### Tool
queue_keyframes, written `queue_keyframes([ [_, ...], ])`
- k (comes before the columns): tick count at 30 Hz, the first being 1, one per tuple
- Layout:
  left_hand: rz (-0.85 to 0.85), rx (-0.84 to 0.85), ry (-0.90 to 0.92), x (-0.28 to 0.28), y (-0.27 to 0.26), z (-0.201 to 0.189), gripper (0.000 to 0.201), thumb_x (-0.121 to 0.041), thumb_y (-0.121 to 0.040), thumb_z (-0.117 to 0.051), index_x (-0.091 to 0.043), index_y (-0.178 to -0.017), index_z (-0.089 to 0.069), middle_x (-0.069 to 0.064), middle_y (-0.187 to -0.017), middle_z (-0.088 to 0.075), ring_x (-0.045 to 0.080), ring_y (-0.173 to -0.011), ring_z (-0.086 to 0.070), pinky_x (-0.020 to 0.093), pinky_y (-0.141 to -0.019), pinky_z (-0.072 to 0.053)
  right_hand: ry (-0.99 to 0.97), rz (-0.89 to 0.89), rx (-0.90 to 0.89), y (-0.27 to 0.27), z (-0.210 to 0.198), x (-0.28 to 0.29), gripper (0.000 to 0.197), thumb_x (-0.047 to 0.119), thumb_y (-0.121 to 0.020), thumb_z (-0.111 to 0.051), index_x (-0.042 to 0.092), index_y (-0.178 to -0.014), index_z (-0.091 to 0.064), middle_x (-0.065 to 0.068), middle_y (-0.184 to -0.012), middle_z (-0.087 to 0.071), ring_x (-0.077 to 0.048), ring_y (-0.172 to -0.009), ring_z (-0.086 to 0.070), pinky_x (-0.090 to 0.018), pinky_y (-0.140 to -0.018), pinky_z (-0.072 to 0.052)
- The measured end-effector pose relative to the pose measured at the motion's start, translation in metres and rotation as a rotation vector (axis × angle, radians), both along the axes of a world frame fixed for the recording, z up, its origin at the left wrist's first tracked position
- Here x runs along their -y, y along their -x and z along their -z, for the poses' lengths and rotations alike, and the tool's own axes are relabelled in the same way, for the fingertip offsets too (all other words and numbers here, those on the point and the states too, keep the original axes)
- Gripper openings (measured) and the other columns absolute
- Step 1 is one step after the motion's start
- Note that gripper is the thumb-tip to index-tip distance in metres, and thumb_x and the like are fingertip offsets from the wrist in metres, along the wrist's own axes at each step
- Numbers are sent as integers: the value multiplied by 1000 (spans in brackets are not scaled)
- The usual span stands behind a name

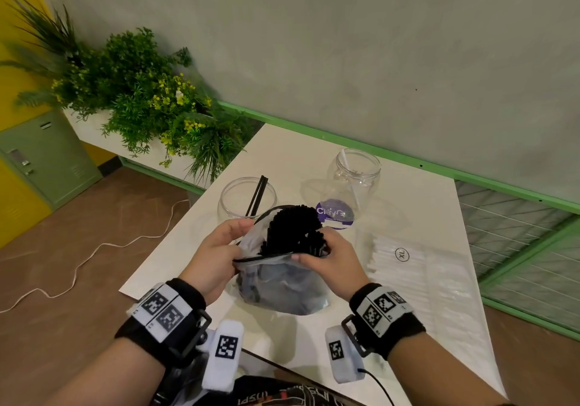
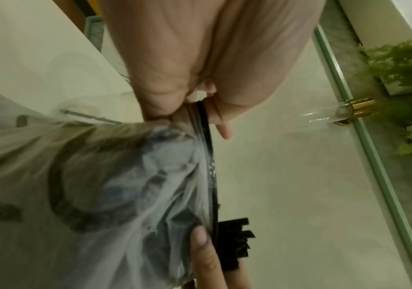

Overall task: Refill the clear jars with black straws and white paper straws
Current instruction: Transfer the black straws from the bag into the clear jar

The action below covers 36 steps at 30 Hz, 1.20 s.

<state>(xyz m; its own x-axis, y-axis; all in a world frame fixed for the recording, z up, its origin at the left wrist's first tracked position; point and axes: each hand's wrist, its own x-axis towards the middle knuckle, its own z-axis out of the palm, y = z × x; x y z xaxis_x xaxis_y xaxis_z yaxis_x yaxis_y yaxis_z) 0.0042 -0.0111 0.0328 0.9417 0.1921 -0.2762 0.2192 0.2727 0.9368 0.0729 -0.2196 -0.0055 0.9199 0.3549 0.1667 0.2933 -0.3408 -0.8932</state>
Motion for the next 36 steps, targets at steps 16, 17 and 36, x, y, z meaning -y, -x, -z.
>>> queue_keyframes([
  [16, 513, 6, -464, -17, 5, 8, 91, -55, -40, -90, -45, -122, -49, -10, -121, -63, 2, -108, -61, 30, -96, -50, 734, -203, 718, 32, 19, -12, 76, 43, -61, -73, 23, -128, -43, 4, -110, -57, -20, -108, -45, -34, -88, -34],
  [17, 457, 24, -481, -18, 5, 11, 83, -50, -42, -89, -41, -116, -53, -7, -117, -64, 4, -102, -63, 31, -94, -52, 727, -183, 713, 29, 19, -13, 67, 38, -60, -73, 24, -120, -47, 6, -100, -60, -20, -99, -49, -33, -84, -32],
  [36, 257, 213, -602, -8, 13, 25, 11, -26, -63, -64, -33, -70, -59, -3, -95, -50, 2, -80, -51, 16, -75, -40, 545, -305, 577, 40, 33, -2, 20, 27, -85, -58, 16, -100, -65, -1, -106, -54, -19, -95, -46, -28, -86, -36],
])
